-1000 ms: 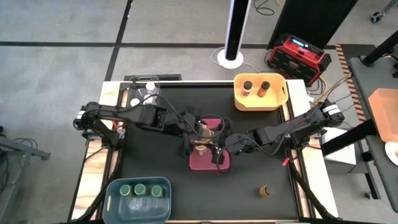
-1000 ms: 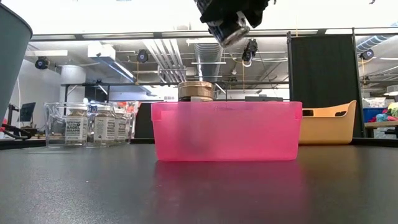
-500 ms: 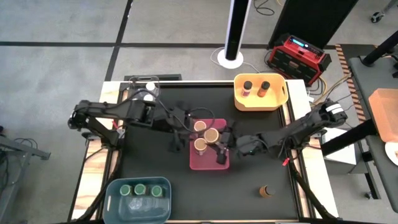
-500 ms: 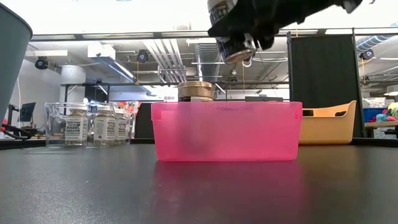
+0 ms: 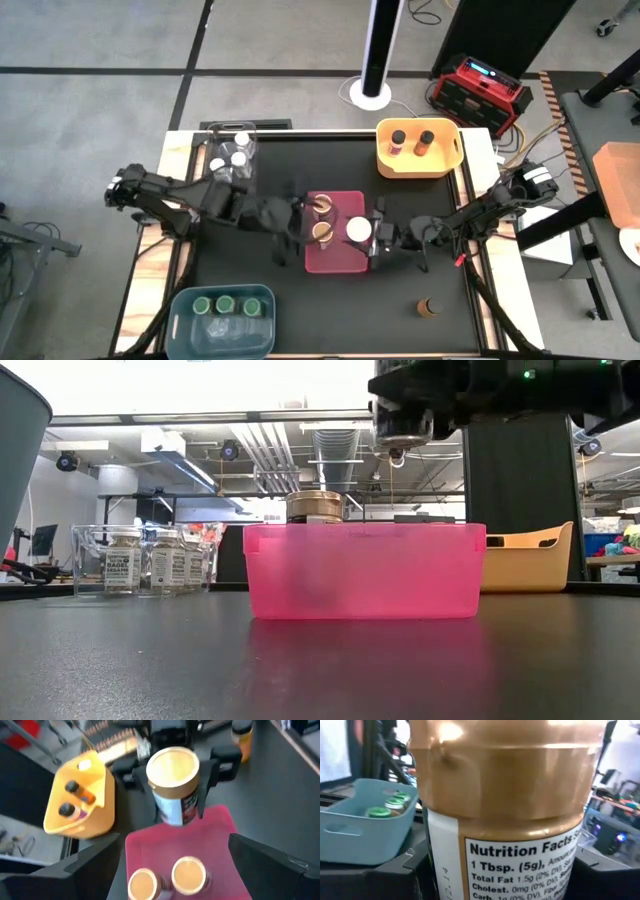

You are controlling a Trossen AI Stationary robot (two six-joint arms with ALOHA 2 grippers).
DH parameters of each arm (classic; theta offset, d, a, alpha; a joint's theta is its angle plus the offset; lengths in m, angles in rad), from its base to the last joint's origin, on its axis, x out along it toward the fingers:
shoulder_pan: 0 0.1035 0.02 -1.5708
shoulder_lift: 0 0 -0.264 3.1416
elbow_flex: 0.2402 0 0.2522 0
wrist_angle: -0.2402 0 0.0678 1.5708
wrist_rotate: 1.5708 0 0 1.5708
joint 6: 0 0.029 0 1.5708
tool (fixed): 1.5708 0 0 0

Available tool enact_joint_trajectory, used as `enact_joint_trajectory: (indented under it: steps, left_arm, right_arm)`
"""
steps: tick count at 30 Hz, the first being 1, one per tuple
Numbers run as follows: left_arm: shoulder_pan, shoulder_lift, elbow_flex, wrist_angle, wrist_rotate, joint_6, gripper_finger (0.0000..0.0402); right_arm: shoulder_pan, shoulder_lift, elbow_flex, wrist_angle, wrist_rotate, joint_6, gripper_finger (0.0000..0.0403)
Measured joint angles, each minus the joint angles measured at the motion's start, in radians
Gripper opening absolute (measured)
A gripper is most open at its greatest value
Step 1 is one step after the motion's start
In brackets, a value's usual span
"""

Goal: Sort spices by type
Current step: Put the gold seasoning bottle into the red bin

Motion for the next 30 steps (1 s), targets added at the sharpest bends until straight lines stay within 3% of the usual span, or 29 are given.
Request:
enact_joint_trajectory:
  steps: [7, 10, 14, 17, 21, 26, 30]
  left_arm:
    - [-0.122, -0.079, -0.272, 0.356, -0.157, -0.023, 0.0349]
    - [-0.198, -0.114, -0.422, 0.600, -0.292, -0.016, 0.0349]
    - [-0.263, -0.101, -0.584, 0.939, -0.495, 0.073, 0.0349]
    - [-0.268, -0.080, -0.625, 1.092, -0.553, 0.131, 0.0349]
    - [-0.239, -0.047, -0.618, 1.112, -0.502, 0.107, 0.0349]
    - [-0.185, -0.009, -0.617, 1.188, -0.304, 0.084, 0.0349]
    - [-0.143, 0.031, -0.617, 1.239, -0.277, 0.074, 0.0349]
  right_arm:
    - [0.000, 0.000, -0.022, 0.067, -0.093, -0.023, 0.0263]
    - [0.000, 0.000, -0.025, 0.068, -0.112, 0.000, 0.0263]
    - [0.000, 0.000, -0.026, 0.063, -0.097, 0.025, 0.0263]
    - [0.000, -0.003, -0.026, 0.009, -0.047, 0.019, 0.0263]
    - [-0.001, -0.007, -0.026, -0.080, 0.036, 0.041, 0.0263]
    - [0.000, -0.007, 0.008, -0.186, 0.052, 0.066, 0.0263]
    - [0.009, -0.007, 0.074, -0.345, 0.051, 0.068, 0.0263]
